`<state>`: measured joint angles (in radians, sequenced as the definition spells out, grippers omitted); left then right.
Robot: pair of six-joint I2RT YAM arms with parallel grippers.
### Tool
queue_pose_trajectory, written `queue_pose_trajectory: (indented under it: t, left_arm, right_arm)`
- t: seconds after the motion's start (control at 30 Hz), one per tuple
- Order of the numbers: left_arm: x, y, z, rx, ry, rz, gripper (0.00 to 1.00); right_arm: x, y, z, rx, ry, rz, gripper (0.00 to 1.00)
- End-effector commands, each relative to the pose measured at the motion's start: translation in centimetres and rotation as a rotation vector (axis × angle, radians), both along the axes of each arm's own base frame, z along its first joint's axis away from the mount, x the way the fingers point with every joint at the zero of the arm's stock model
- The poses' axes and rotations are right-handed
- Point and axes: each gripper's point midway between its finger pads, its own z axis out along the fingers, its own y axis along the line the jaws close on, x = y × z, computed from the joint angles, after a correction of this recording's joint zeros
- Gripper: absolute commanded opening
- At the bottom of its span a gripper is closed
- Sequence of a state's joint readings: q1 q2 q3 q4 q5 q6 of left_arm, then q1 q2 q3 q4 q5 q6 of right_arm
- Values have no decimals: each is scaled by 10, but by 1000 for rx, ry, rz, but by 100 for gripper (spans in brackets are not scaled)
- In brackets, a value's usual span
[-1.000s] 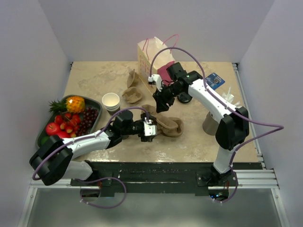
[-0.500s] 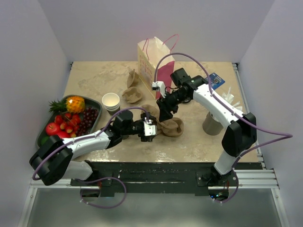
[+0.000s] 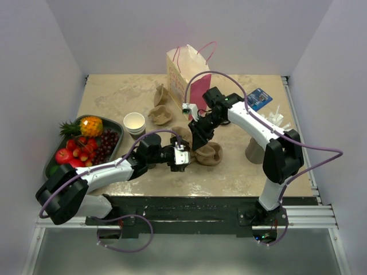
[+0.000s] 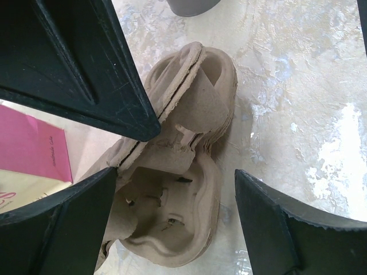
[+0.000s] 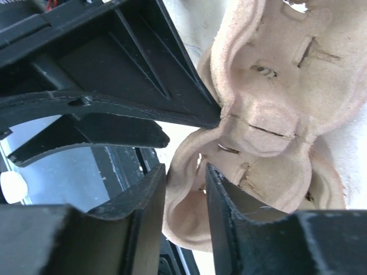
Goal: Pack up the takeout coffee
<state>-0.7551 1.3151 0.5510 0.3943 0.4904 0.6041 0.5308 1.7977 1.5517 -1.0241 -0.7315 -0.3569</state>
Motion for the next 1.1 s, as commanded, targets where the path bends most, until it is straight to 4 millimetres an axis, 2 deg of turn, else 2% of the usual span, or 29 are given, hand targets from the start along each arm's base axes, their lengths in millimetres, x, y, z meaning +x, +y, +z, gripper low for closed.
queue_pose_trajectory:
  t: [0.0,0.27,0.37,0.4,0.57,0.77,0.9,1.07]
  left_arm:
    - [-6,6,-22,52,71,16,88]
    - [-5,7,-23,56,70,20,88]
    - [-5,8,-23,57,69,23,88]
    - [-5,8,-22,57,69,24,88]
    - [-6,9,-24,60,75,27,88]
    - [-9,12,-26,70,86,16,88]
    - [-13,11,-22,58,86,-4,87]
    - [-15,13,-24,63,90,-7,87]
  right_arm:
    - [1,8,11,47,5,2,34]
    - [6,9,10,44,11,-9,18]
    - [14,6,13,49,2,-34,7]
    - [17,5,14,54,-4,-43,0]
    - [27,-2,10,43,9,-85,0]
    - [53,-14,9,-29,-90,-160,0]
    - [65,-19,12,-54,-148,-200,0]
    - [70,-22,20,-54,-181,-232,0]
